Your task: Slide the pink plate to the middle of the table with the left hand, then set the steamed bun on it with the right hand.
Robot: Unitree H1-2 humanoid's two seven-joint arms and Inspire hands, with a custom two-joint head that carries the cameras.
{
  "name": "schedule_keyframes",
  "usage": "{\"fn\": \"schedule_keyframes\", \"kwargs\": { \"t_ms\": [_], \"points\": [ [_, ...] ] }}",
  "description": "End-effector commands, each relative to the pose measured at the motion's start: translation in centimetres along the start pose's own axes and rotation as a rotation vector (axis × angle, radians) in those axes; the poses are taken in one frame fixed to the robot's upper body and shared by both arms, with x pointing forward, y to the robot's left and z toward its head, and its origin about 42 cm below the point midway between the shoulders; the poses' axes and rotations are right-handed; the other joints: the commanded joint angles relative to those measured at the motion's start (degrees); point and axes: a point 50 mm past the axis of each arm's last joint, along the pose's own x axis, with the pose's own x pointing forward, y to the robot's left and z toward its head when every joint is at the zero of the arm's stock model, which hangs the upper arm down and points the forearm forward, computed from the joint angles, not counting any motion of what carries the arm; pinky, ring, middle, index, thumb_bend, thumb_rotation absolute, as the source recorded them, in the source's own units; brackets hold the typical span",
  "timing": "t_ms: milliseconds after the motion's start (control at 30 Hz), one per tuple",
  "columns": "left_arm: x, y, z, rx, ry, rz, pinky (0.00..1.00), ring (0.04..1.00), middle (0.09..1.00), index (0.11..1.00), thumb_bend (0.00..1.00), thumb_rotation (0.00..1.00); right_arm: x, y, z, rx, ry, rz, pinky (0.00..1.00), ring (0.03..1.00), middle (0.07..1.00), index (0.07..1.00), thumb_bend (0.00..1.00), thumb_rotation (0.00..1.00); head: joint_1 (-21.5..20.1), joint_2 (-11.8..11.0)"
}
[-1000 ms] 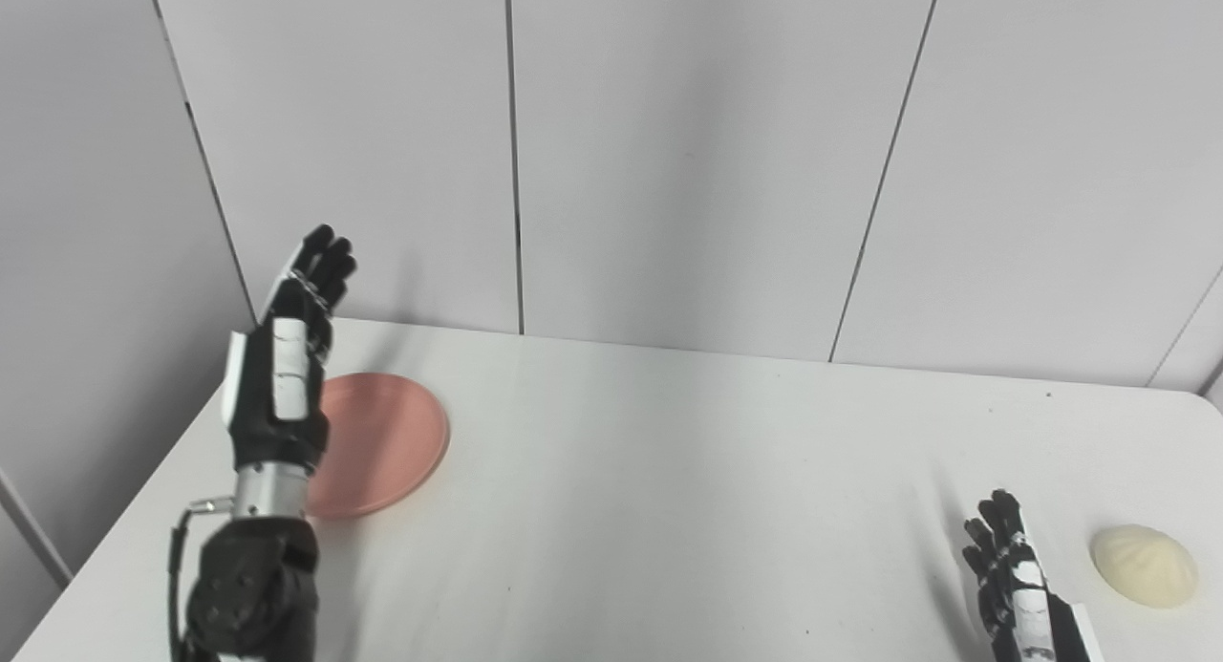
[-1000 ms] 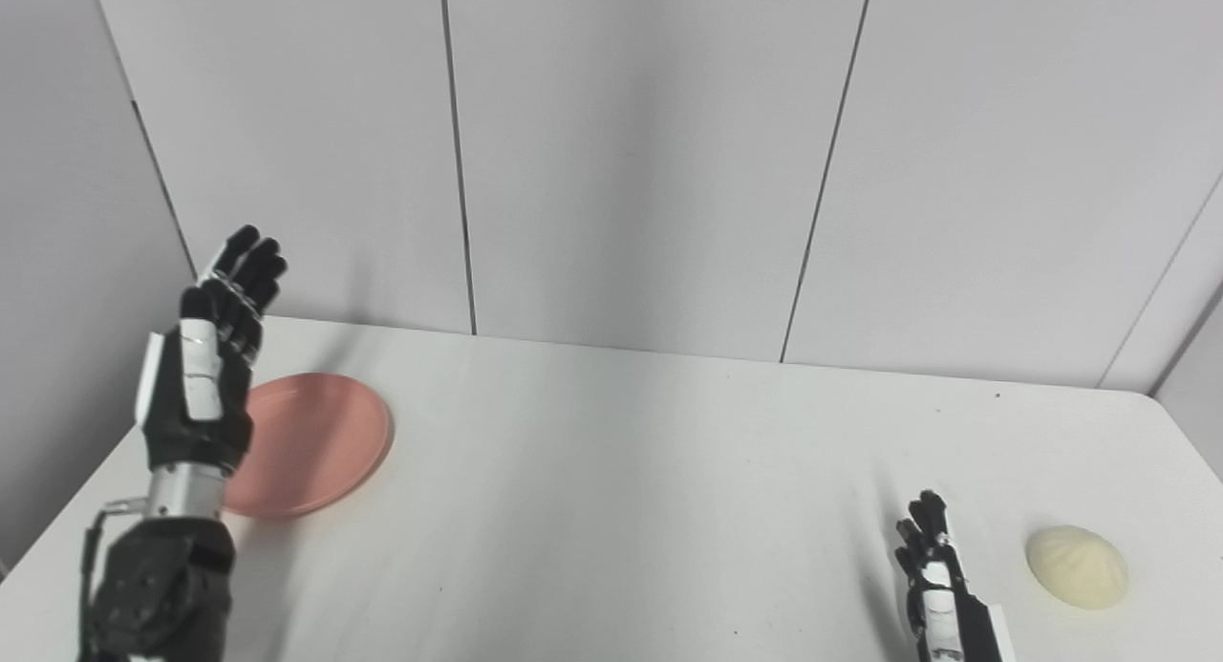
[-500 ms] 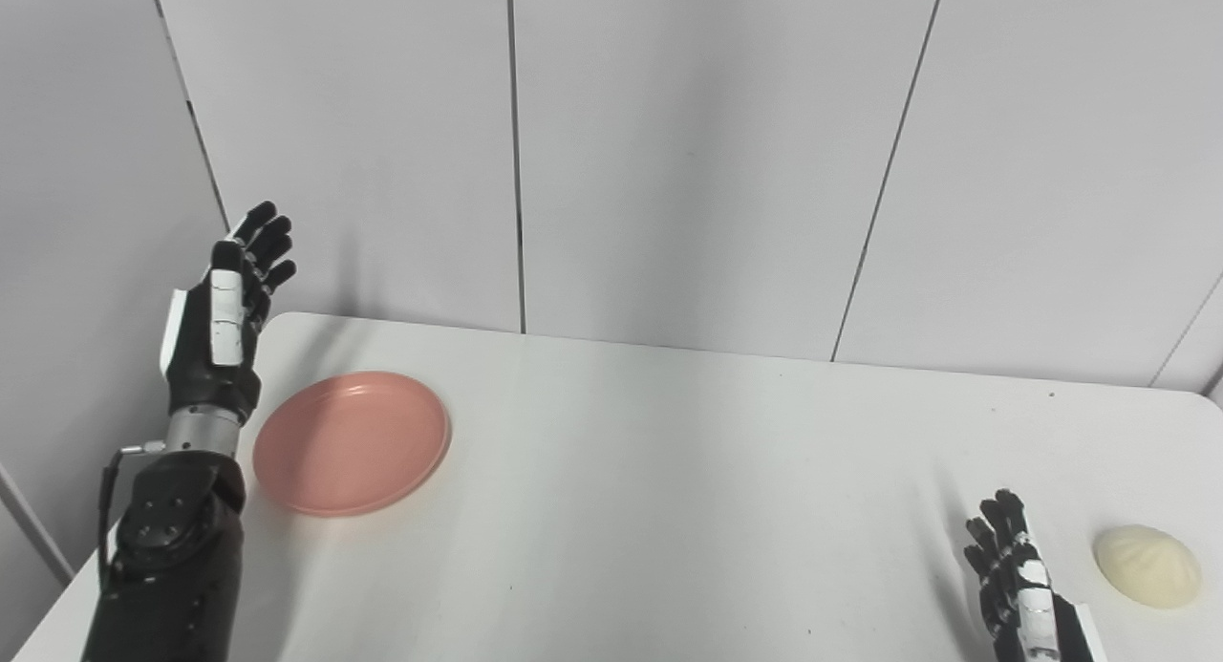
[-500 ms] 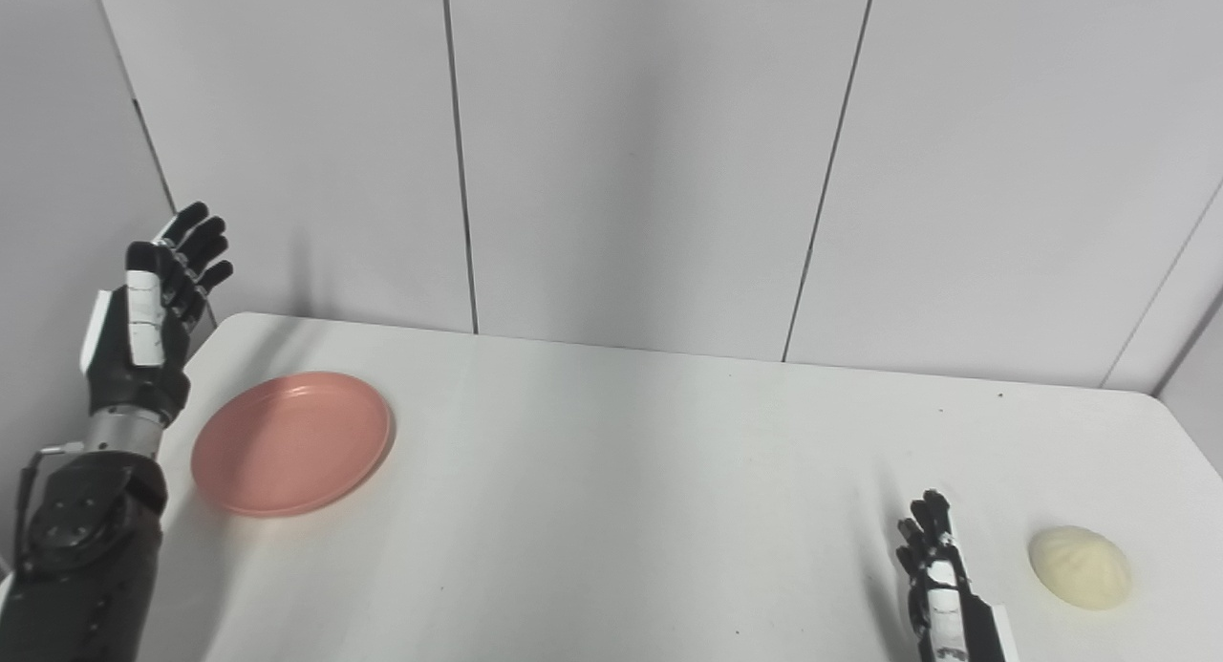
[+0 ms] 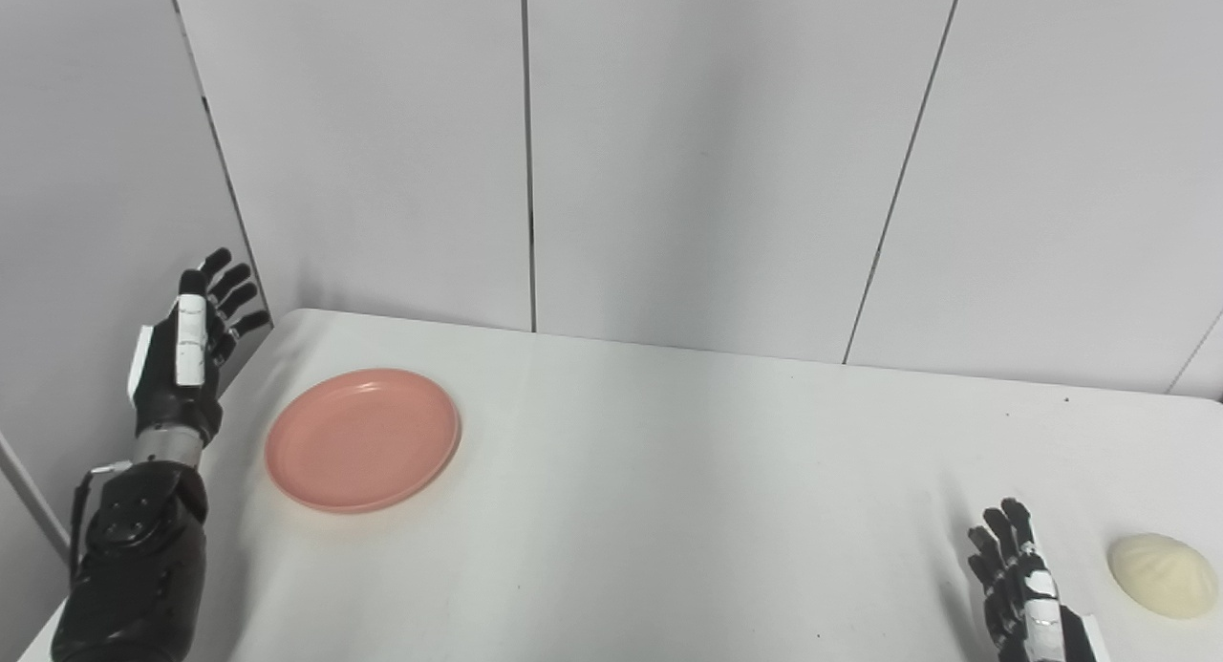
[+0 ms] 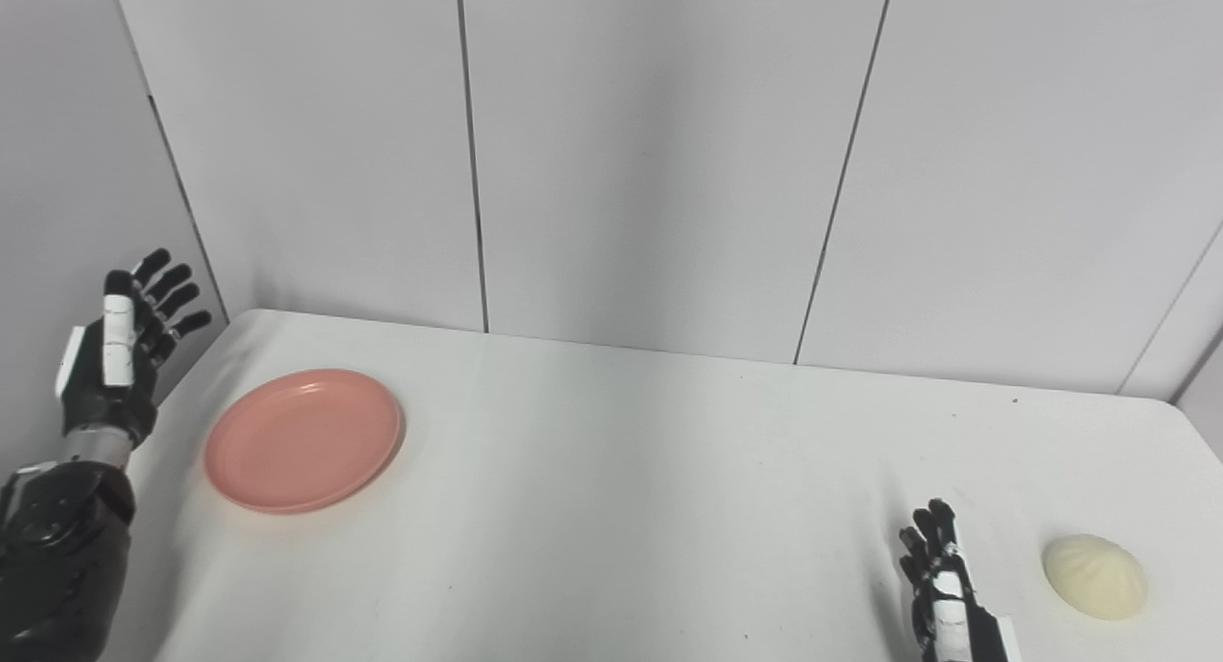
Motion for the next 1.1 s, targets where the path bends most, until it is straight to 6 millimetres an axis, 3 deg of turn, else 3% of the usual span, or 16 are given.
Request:
{"fn": "schedule_keyframes", "kwargs": {
  "t_ms": [0, 300, 400, 667, 833, 1067],
  "points": [
    [2.2, 1.2, 3.1, 0.031, -0.109, 0.015, 0.75, 0.860, 0.868, 0.870, 0.88, 0.99, -1.1, 0.0, -0.9, 0.016, 0.046, -0.007, 1.00, 0.966, 0.977, 1.000, 0.80, 1.00, 0.1, 0.2],
    [1.0, 1.8, -0.5, 0.048, -0.004, 0.027, 0.77, 0.848, 0.841, 0.871, 0.89, 0.95, -1.3, -0.3, -0.7, 0.007, 0.054, -0.012, 1.00, 0.960, 0.960, 0.994, 0.78, 1.00, -0.1, 1.0],
    [0.5, 1.7, -1.6, 0.054, 0.023, 0.015, 0.79, 0.853, 0.855, 0.871, 0.94, 0.92, -1.4, -0.3, -0.7, 0.005, 0.055, -0.012, 1.00, 0.956, 0.957, 0.993, 0.79, 1.00, -0.4, 1.2],
    [-0.3, 0.0, -3.6, 0.048, 0.080, -0.020, 0.80, 0.860, 0.861, 0.873, 0.94, 0.91, -1.5, -0.2, -0.6, 0.001, 0.053, -0.015, 0.97, 0.941, 0.946, 0.983, 0.79, 1.00, -0.7, 1.5],
    [-0.5, -1.4, -3.8, 0.044, 0.086, -0.064, 0.80, 0.860, 0.869, 0.875, 0.91, 0.92, -1.4, -0.1, -0.5, 0.001, 0.056, -0.012, 0.97, 0.940, 0.946, 0.984, 0.78, 1.00, -0.9, 1.7],
    [-1.0, -4.1, -3.8, 0.038, 0.079, -0.151, 0.74, 0.845, 0.848, 0.870, 0.89, 0.92, -1.4, 0.0, -0.3, 0.010, 0.052, -0.002, 0.96, 0.936, 0.950, 0.987, 0.80, 1.00, -1.1, 1.9]
  ]
}}
